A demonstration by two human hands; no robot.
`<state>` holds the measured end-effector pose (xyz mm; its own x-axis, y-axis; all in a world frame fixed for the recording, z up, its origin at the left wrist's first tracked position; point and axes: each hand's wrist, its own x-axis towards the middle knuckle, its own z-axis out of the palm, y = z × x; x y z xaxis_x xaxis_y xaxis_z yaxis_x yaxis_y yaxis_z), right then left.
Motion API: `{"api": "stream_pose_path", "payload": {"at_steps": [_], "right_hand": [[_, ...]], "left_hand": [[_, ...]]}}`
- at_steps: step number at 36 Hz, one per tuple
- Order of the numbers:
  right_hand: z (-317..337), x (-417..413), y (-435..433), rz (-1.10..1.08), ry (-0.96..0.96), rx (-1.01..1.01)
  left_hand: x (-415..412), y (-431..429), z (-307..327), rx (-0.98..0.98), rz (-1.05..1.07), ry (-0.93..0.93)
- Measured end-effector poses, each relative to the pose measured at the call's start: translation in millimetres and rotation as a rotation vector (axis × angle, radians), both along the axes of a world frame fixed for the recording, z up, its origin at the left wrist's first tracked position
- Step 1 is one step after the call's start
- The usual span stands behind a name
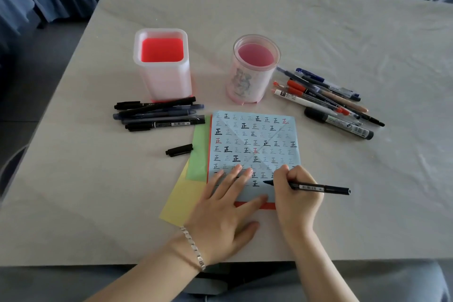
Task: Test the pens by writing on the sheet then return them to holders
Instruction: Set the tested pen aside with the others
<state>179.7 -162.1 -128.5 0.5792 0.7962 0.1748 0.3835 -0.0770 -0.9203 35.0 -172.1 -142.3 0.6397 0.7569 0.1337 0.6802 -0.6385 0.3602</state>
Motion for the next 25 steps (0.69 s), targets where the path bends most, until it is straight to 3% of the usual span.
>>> {"api": "stream_pose_path", "payload": {"at_steps": [25], "right_hand": [[-1.9,10.7,0.6,-0.038,0.050,-0.054]], "left_hand": [[0.4,0.9,-0.2,-0.018,0.003,0.006]]}}
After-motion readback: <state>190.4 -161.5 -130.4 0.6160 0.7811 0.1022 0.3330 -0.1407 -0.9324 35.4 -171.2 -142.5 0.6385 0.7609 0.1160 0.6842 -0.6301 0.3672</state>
